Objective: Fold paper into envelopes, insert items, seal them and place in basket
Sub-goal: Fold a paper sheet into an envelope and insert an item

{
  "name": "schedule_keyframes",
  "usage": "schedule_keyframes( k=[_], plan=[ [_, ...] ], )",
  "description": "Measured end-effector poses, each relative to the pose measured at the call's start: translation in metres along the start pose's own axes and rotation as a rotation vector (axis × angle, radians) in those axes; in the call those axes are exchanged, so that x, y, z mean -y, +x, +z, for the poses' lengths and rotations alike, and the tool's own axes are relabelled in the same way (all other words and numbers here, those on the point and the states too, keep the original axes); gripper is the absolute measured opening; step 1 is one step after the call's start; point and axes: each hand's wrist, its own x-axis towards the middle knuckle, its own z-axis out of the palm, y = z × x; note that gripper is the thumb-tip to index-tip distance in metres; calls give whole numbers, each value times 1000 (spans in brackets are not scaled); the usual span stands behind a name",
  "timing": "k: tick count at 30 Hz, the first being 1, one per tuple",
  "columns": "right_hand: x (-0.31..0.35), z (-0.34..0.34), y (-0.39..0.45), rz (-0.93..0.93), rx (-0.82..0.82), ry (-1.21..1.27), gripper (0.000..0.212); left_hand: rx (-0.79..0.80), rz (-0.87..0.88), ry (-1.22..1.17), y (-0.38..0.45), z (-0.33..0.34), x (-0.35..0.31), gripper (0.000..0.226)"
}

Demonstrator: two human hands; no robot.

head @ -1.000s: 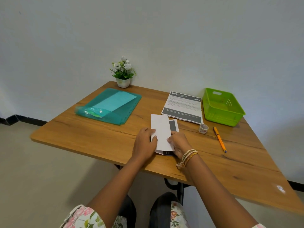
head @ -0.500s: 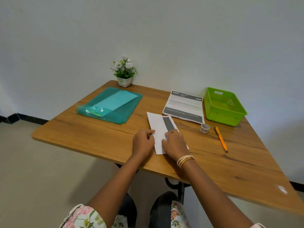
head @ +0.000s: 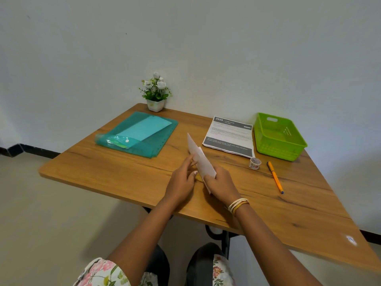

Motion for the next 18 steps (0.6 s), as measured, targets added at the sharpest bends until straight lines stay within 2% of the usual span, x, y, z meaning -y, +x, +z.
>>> schedule_keyframes(
  k=[4,9,13,15,18],
  plan=[
    [-10,-7,9,197,-107,80,52,-6,58,262,-4,4,-1,53],
    [-25,-26,20,488,13,72,62,90,121,562,-3,9,-3,50],
    [-22,-43,27,510,165,27,66,140,179,712,-4,10,-4,49],
    [-21,-49,34,462,240,-127,67,155,179,729,-4,10,-2,50],
    [-27,-51,43,398,207,-263,72,178,132,709,-4,11,-1,51]
  ],
)
